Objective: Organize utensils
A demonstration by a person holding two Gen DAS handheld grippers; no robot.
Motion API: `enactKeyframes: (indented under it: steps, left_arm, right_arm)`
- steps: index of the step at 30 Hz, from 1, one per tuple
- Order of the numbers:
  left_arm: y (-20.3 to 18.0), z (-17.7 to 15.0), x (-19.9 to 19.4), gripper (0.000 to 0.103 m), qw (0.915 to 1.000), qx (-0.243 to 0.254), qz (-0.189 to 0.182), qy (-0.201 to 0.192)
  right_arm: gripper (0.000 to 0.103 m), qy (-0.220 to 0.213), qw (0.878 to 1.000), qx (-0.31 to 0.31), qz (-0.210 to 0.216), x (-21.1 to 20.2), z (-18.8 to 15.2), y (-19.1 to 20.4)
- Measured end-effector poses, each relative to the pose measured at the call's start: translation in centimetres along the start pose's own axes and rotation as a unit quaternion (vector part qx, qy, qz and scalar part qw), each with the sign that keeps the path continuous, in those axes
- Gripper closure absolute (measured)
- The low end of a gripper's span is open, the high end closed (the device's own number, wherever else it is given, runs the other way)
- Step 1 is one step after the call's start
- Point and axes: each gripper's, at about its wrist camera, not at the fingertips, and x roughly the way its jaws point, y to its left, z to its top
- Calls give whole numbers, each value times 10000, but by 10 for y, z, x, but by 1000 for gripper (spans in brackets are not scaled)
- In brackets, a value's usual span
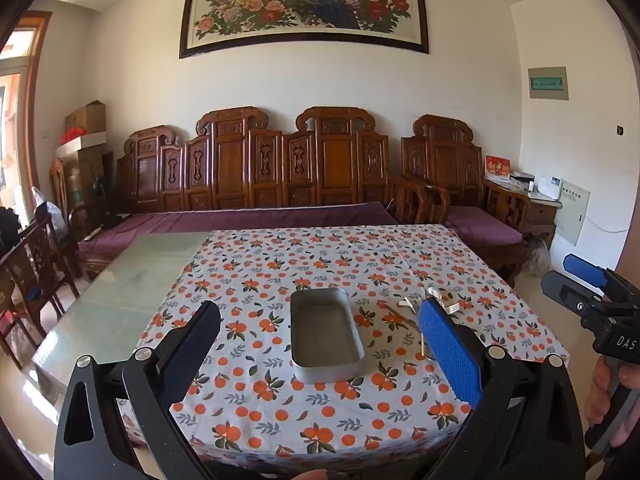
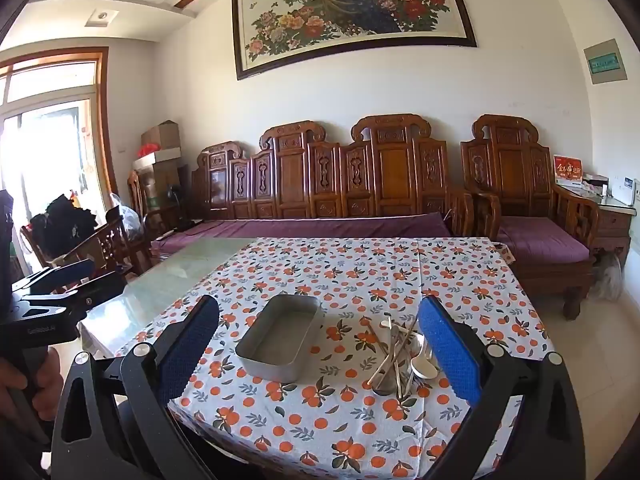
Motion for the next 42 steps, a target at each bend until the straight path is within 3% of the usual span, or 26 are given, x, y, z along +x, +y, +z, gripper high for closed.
enactKeyframes:
  steps: [42]
  left_arm:
    - [2,8,-2,7,10000,-42,-13,-68]
  right_arm:
    - [3,-52,10000,18,18,0,1,0]
